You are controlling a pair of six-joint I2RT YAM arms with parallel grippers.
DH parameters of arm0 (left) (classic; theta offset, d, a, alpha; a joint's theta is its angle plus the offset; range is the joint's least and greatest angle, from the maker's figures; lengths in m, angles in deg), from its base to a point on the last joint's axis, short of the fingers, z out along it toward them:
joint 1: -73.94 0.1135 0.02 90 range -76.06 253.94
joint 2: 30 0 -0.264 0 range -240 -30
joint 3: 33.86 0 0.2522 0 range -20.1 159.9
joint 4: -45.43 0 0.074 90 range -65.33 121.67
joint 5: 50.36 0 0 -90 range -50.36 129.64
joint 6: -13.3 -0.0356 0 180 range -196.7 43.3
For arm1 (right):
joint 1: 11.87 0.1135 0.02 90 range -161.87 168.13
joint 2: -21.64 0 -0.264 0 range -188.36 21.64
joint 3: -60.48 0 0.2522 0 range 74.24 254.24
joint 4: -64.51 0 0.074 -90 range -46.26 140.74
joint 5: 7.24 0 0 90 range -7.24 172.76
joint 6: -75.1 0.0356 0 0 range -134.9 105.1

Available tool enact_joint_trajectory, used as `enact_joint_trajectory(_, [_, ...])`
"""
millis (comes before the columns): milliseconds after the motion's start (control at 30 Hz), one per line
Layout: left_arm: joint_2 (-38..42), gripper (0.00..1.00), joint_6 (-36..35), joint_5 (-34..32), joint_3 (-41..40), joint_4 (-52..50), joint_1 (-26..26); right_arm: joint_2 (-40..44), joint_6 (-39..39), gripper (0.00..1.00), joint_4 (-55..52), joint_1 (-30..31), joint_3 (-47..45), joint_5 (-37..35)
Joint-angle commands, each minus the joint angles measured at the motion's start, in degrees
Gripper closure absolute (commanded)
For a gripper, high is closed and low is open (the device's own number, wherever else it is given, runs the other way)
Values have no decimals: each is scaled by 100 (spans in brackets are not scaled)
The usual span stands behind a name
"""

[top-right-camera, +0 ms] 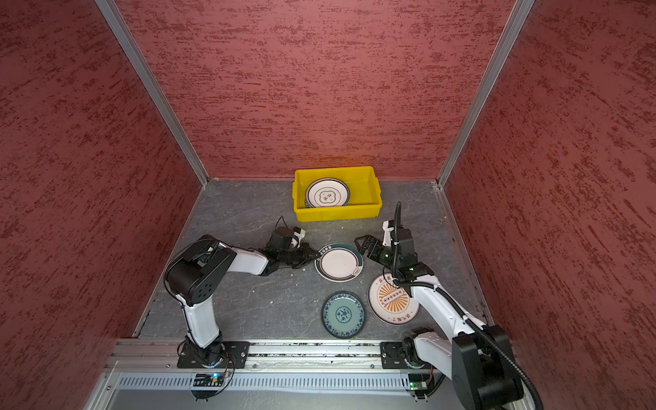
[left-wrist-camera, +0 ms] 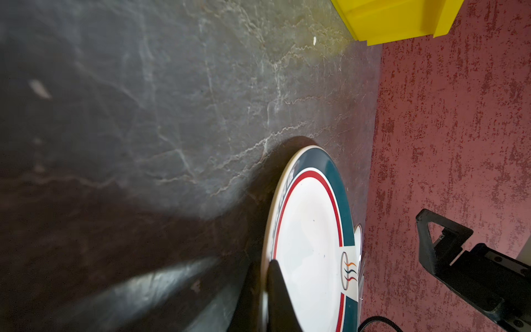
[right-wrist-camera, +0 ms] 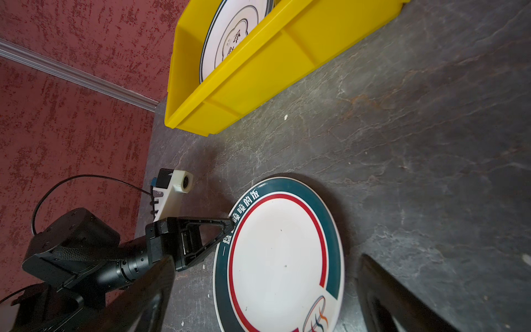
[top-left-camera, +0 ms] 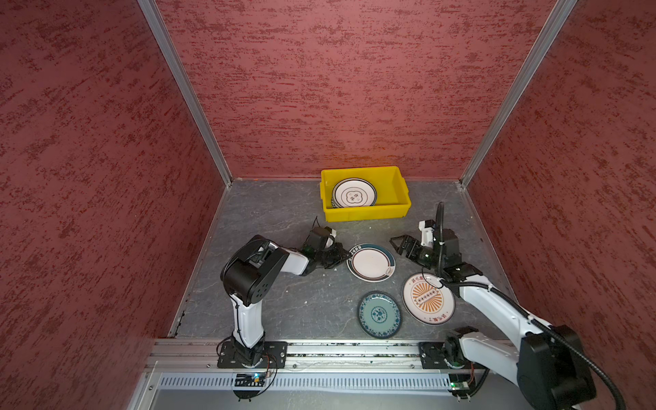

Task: Place the plates into the plastic bin on the countertop
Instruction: Pick up the plate from the center of the table, then place the plate in the plastic bin.

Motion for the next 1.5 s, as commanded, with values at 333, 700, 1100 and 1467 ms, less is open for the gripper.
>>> enact_joint_trajectory(333, [1266, 100, 91, -290, 29, -429, 110, -198, -121, 1, -271, -18, 249, -120])
enact_joint_trajectory(700, [1671, 100, 99, -509, 97, -451, 24, -395, 253, 30, 479, -23, 186, 650])
enact_joint_trajectory(1100, [1917, 100, 154, -577, 56, -315, -86, -555, 454, 55, 843, -20, 61, 762])
enact_joint_trajectory(1467, [2029, 100, 27, -640, 91, -398, -75, -800, 519, 93, 918, -18, 152, 883])
